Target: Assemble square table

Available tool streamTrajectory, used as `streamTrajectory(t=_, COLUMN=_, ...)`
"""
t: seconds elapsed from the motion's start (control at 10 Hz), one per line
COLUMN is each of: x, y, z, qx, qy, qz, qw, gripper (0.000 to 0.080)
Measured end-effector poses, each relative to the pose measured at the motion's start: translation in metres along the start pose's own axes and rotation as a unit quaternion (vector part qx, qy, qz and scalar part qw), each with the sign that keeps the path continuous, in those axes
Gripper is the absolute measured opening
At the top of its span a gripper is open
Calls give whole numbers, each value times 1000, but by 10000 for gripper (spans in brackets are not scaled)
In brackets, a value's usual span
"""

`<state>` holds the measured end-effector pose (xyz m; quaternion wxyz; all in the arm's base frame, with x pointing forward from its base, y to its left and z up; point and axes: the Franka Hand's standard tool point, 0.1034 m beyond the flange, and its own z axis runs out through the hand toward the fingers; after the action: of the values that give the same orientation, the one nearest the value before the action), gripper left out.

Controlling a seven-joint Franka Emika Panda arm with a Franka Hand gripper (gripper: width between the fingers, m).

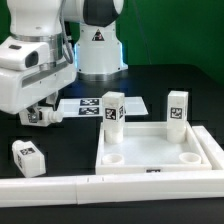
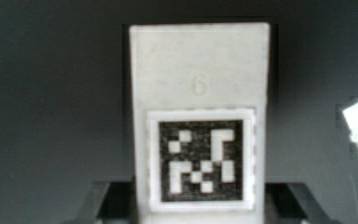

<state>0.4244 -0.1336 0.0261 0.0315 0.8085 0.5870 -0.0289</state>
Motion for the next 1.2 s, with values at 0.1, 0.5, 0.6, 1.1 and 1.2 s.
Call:
streamTrajectory(t=0.1, x=3, y=-4, z=-2, qx=-20, qy=-1, qz=-76, qw=997, gripper=284)
streamTrajectory(t=0.5, x=-4, y=-9, z=1, qx=-23, qy=-11, qz=-211, qw=977, gripper=284)
streamTrajectory(t=0.6, x=-5, y=-9, z=2, qx=-22, qy=-14, qz=-242, qw=970, gripper=284)
streamTrajectory(t=1.1, x=-9, y=-25, z=6, qx=14, qy=-15, qz=-468, qw=884, gripper=284)
streamTrajectory(t=1.2, x=-9, y=-26, z=8, qx=15, qy=-18, qz=-507, qw=861, gripper=284)
